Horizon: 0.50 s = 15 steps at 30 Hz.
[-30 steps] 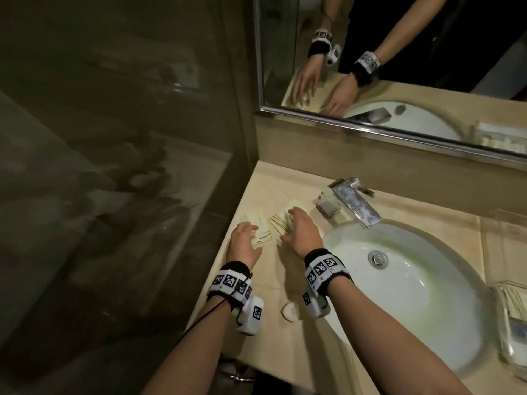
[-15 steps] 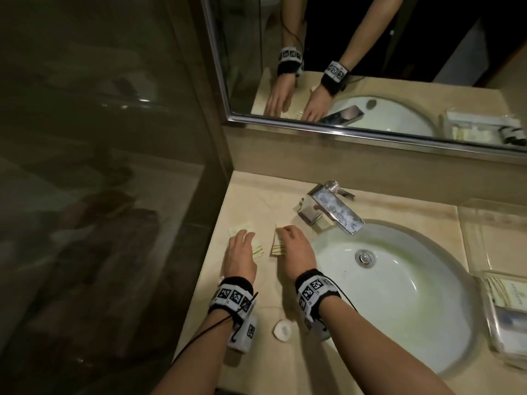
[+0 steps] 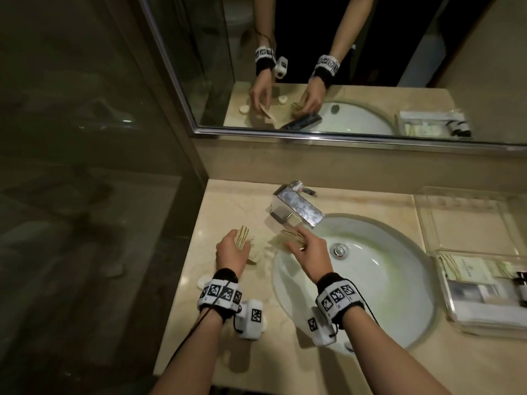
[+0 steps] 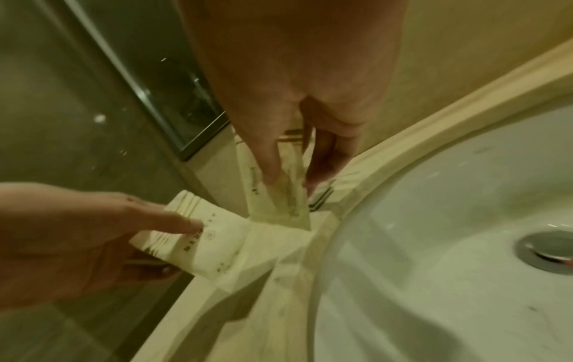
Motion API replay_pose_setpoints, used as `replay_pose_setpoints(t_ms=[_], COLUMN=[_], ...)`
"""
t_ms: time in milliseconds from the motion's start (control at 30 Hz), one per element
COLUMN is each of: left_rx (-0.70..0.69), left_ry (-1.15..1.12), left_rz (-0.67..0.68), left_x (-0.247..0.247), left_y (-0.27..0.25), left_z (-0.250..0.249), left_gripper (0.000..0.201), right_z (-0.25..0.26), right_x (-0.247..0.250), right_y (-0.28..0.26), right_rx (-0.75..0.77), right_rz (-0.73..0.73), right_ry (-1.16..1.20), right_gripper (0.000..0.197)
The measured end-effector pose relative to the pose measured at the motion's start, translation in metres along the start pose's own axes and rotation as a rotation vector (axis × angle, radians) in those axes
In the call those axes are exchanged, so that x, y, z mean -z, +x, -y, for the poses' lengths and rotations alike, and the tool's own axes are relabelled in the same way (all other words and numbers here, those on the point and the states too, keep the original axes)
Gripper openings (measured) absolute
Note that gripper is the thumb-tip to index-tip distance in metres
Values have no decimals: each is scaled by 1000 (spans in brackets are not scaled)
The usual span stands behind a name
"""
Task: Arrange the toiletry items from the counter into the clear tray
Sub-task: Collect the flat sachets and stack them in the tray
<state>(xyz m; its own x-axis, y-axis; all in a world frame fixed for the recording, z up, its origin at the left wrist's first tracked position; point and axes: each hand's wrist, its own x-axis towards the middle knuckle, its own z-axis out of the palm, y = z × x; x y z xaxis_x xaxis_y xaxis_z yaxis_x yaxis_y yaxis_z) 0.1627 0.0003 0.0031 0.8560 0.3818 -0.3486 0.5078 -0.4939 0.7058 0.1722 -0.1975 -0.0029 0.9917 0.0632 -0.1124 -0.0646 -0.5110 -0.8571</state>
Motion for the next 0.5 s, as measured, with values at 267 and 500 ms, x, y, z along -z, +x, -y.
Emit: replay_pose_setpoints(t_ms=[267, 500], left_rx=[57, 137], left_ry=[-393, -703], left_rz=[369, 644], left_x=[-56, -138], left_y=[-62, -127], left_z=[-61, -125], left_gripper=[36, 39], right_z=[-32, -65], right_x=[94, 180], right_y=[-49, -83], right_rx=[186, 216], right_rz=[-142, -12], right_ry=[-123, -332], right_gripper=[26, 50])
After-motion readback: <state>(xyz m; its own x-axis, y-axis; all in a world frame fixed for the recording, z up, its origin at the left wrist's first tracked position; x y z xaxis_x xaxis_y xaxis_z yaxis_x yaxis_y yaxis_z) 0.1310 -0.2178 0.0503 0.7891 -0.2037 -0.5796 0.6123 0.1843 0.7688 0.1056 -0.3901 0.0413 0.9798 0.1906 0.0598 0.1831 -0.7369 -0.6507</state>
